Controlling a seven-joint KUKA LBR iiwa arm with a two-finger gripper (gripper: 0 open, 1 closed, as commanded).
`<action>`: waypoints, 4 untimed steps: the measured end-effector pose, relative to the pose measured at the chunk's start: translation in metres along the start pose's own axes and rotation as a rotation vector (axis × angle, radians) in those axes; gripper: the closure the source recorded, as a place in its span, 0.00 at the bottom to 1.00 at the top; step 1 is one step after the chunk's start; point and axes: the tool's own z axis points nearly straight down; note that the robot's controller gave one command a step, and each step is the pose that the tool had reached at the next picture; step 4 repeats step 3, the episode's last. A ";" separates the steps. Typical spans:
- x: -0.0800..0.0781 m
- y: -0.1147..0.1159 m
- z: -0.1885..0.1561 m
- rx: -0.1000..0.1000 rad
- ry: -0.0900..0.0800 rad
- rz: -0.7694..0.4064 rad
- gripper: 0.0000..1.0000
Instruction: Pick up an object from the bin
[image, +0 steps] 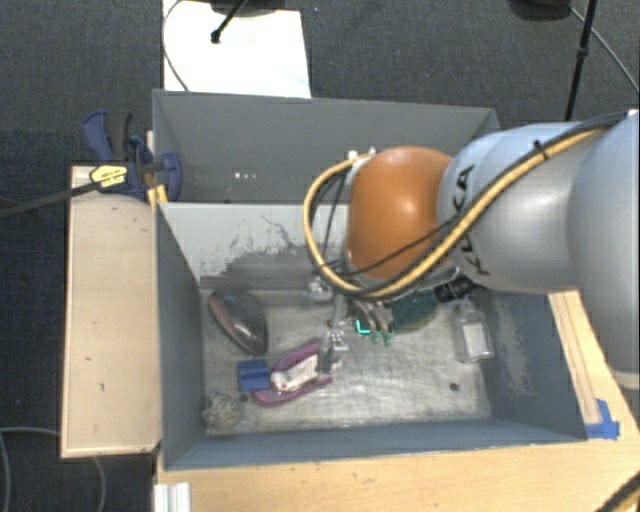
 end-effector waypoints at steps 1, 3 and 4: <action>0.055 0.018 0.081 -0.002 -0.009 -0.034 0.00; 0.044 0.003 -0.122 0.001 -0.013 -0.362 1.00; 0.044 0.003 -0.122 0.001 -0.013 -0.362 1.00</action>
Offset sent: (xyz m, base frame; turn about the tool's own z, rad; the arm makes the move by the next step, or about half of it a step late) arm -0.0549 0.0162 -0.0789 -0.0281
